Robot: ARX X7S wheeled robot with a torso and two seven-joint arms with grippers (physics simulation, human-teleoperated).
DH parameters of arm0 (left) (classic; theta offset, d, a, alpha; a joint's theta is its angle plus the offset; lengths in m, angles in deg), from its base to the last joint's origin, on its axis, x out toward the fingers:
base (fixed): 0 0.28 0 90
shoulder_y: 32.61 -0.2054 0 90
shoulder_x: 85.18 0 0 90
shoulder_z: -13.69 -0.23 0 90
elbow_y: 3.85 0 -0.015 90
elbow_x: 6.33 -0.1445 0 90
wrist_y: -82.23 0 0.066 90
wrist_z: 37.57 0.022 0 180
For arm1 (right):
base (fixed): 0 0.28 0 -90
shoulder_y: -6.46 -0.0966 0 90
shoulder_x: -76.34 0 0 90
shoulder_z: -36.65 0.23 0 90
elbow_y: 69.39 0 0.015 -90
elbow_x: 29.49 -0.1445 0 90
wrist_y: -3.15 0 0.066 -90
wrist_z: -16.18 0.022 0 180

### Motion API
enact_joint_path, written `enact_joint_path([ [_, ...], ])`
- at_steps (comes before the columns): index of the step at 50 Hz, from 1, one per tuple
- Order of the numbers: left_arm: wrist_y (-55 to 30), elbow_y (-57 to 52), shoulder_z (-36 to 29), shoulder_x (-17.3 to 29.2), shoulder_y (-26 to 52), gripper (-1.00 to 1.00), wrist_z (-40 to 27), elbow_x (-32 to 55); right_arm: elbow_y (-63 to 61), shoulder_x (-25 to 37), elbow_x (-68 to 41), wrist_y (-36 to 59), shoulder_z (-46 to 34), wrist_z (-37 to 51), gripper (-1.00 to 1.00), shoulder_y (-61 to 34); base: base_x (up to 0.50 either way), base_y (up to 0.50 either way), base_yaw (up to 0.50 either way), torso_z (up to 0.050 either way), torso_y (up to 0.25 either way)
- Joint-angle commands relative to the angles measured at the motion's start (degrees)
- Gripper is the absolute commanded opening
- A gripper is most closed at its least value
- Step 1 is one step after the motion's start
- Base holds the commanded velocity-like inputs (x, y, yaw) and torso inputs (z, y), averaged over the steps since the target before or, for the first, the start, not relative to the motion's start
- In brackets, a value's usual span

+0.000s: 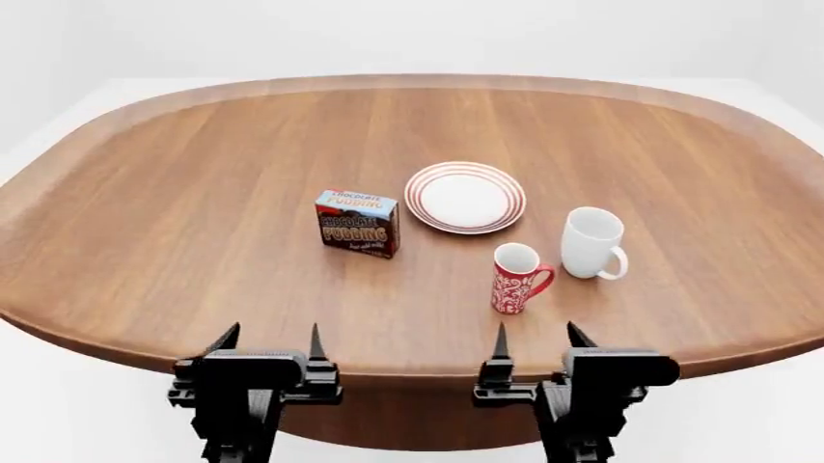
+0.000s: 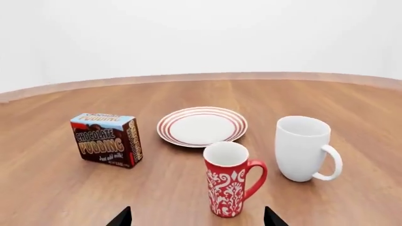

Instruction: Put the chocolate pudding to the right of the plate.

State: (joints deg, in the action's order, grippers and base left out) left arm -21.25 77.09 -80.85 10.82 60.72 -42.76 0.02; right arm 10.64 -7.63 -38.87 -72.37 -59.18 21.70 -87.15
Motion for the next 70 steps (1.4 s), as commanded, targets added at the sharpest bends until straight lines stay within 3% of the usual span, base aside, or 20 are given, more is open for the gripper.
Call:
enact_joint_path([
  [1, -26.45, -19.29, 1.95, 2.36, 9.34, 1.00, -1.51, 6.17, -19.25, 3.85, -4.42, 22.50, 0.46, 3.05, 1.00, -7.64, 0.00, 0.00, 0.00, 0.000, 0.000],
  [4, -27.29, -20.10, 1.89, 2.58, 10.48, 1.00, -1.81, 6.29, -21.64, 3.74, -7.61, 26.91, 2.37, 2.81, 1.00, -9.43, 0.00, 0.00, 0.00, 0.000, 0.000],
  [12, -24.67, -18.44, 0.69, 2.89, 9.90, 1.00, -1.98, 5.49, -21.29, 4.18, -8.48, 25.20, 2.49, 1.91, 1.00, -8.76, 0.02, 0.00, 0.00, 0.000, 0.000],
  [70, -21.84, -16.61, -0.30, 4.57, 10.03, 1.00, -4.11, 6.83, -20.67, 5.52, -11.71, 25.06, 1.91, 2.99, 1.00, -9.29, 0.50, 0.00, 0.00, 0.000, 0.000],
])
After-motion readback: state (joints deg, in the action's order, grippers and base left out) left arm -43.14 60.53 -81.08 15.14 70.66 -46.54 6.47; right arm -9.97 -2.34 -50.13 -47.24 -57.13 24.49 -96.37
